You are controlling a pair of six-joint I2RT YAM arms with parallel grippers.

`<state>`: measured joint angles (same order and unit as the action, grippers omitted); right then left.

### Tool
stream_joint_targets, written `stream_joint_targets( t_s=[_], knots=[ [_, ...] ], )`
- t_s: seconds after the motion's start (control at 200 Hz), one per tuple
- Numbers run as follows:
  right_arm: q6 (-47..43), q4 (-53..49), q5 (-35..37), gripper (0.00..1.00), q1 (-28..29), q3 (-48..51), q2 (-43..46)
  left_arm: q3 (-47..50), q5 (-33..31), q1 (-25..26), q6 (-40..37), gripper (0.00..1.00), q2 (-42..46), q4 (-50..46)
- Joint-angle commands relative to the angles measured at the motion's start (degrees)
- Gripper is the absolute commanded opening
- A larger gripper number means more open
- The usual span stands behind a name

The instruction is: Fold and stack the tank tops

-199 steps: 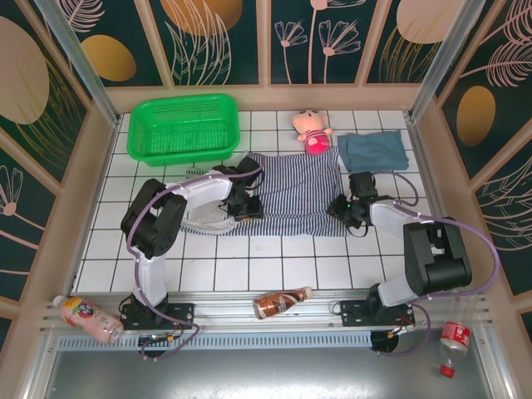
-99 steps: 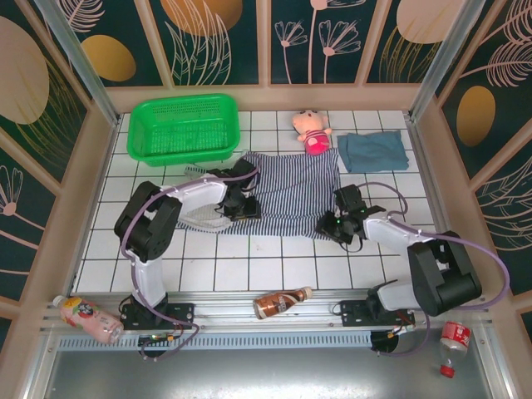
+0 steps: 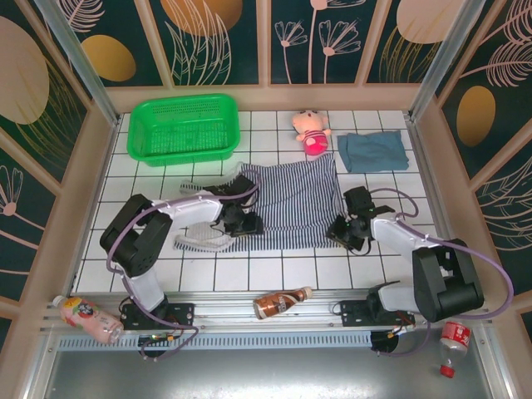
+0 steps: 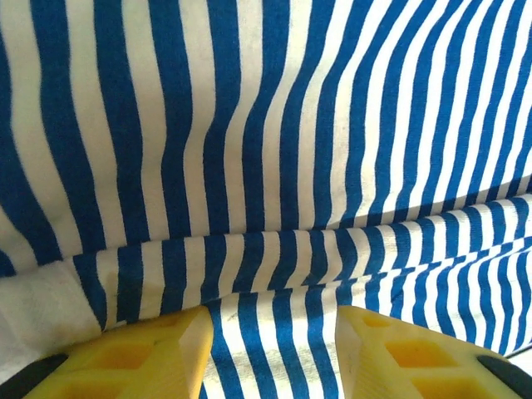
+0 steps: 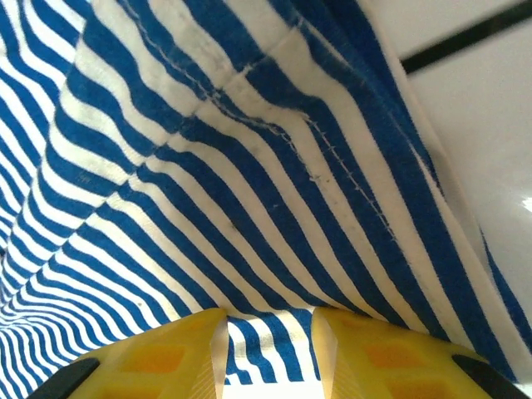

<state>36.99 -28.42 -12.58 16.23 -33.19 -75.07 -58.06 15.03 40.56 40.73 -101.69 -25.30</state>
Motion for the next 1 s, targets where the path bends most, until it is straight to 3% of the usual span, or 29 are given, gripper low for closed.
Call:
stream_joint_targets(
  t_s=[0.0, 0.29, 0.455, 0.56, 0.695, 0.996],
  knots=[
    [1.35, -13.32, 6.73, 0.37, -0.9, 0.06, 0.27, 4.59, 0.81, 2.48, 4.48, 0.47, -1.05, -4.56],
    [5.78, -21.52, 5.48, 0.38, -2.29, -2.18, 4.38, 6.3, 2.52, 8.76, 11.3, 0.48, 0.23, -2.34],
    [2.06, -21.67, 10.54, 0.41, -3.96, -10.83, 7.72, -6.93, -4.57, 8.25, 5.81, 0.54, -1.15, -14.64],
    [-6.76, -13.23, 10.81, 0.49, -5.47, -14.96, 6.53, -15.68, -8.75, 5.35, 1.97, 0.55, -2.6, -20.92],
    [-18.14, 3.26, 7.04, 0.5, -9.3, -18.61, -0.79, -26.58, -14.03, -1.28, -3.61, 0.56, -6.56, -23.24],
    [-24.79, 15.94, 4.16, 0.49, -12.44, -31.53, -23.83, -42.24, -23.65, -10.81, -10.33, 0.55, -20.16, -20.88]
  ],
)
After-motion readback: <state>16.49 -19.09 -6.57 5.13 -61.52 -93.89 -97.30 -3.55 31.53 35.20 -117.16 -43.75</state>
